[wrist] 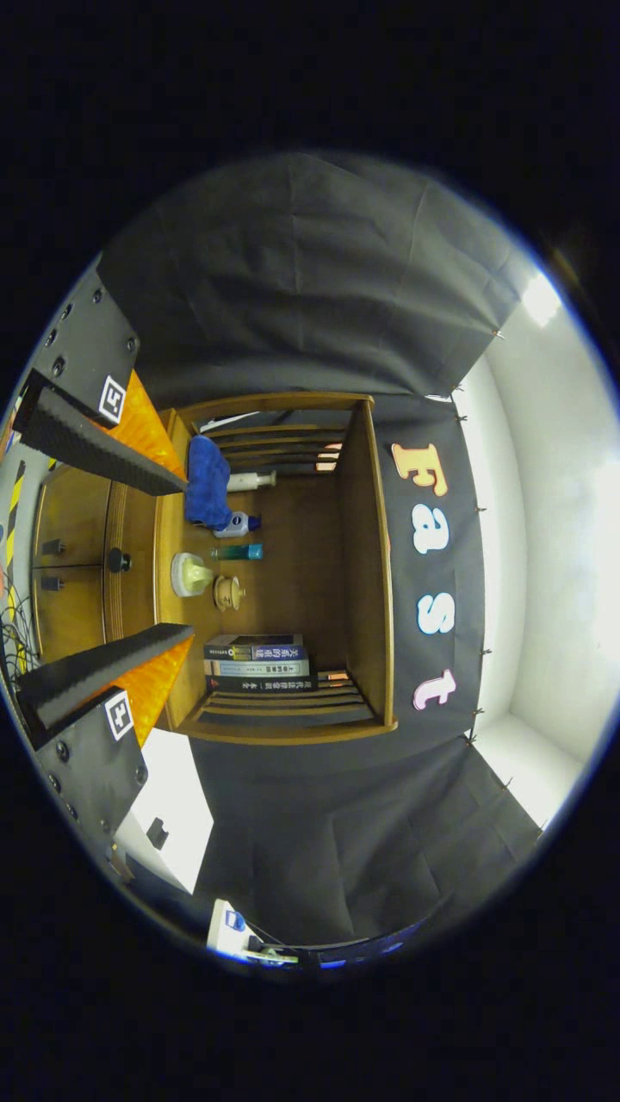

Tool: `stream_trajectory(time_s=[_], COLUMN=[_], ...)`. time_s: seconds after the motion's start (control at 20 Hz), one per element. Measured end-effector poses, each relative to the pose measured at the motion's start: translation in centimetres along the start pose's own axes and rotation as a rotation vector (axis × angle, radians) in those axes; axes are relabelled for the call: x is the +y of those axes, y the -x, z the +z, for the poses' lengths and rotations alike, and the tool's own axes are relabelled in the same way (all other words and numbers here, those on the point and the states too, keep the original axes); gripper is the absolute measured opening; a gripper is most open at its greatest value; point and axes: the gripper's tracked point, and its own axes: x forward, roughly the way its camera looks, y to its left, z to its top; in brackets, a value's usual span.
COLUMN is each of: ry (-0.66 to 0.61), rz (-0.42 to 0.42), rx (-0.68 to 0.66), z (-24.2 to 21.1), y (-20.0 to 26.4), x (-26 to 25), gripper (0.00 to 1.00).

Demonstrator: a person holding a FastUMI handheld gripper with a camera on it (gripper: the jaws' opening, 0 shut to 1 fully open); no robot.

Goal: Pull open the drawer, take out the items inside it, and place them on the countertop above the cabinet.

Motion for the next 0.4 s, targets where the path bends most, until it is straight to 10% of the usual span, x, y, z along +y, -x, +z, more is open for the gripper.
stream_trajectory(time_s=[0.4], ry=[-0.002], rz=[0.022], rx=[0.006], z=[-2.2], y=[1.7], x=[0.5], gripper=[0.97])
